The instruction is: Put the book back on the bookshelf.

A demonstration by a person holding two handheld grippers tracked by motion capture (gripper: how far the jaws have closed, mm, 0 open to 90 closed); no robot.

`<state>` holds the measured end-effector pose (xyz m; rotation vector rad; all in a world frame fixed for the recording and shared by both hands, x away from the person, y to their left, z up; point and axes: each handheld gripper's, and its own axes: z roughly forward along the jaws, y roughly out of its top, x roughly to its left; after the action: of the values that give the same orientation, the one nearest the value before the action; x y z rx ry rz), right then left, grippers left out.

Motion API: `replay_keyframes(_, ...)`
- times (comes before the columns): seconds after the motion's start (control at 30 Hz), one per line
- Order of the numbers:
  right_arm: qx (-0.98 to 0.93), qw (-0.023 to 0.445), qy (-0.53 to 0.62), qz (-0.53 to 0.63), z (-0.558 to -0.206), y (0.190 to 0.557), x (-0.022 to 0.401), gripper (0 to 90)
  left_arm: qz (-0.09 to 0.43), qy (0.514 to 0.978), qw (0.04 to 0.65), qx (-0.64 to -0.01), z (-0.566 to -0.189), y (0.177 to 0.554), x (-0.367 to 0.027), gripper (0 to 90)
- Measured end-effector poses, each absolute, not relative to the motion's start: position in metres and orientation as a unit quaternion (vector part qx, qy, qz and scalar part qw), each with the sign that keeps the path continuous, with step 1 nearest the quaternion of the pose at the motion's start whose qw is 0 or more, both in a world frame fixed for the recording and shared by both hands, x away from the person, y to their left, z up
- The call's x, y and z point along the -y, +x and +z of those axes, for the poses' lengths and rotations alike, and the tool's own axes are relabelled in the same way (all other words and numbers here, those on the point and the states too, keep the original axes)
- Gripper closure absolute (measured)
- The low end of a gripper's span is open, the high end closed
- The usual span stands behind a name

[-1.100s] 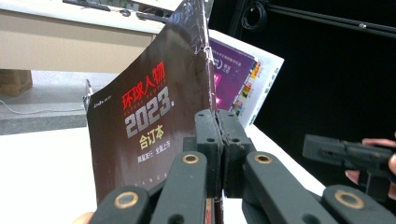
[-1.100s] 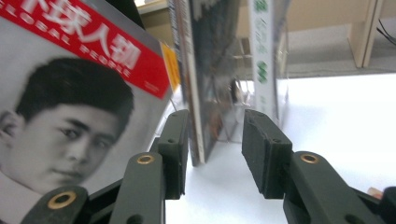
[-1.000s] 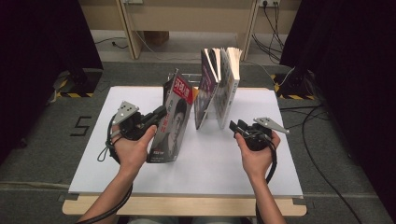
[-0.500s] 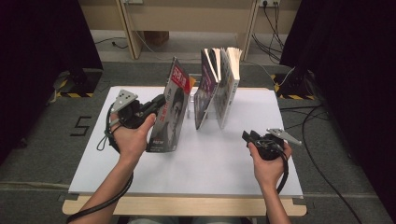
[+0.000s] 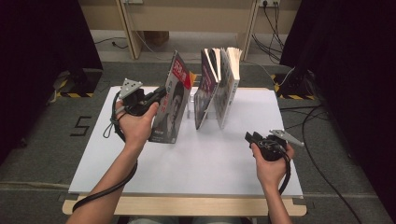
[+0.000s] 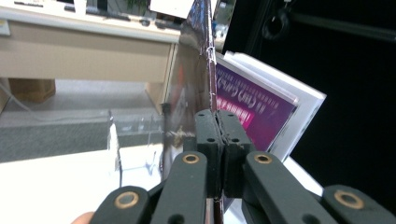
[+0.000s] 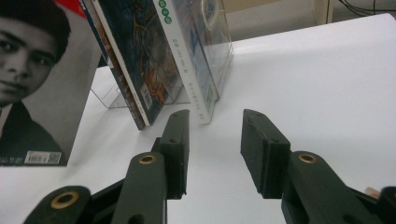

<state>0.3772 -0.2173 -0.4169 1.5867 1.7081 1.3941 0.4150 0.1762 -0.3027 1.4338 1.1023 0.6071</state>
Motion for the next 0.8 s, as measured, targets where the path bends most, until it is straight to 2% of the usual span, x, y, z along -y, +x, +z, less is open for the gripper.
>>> replay_keyframes(0.47,-0.621,0.207,0.569,0.497,-0.42,0.379,0.213,63.3,0.244,0.65,0.512,-0.505,-0.335,0.405,-0.196,87.9)
replay_keyframes(0.67,-0.623,0.206,0.569,0.496,-0.421,0.379,0.21,63.5,0.248,0.646,0.511,-0.511,-0.336,0.408,-0.2,87.9)
replay_keyframes(0.8,-0.624,0.204,0.569,0.495,-0.421,0.38,0.21,63.5,0.245,0.637,0.527,-0.506,-0.322,0.415,-0.202,88.0)
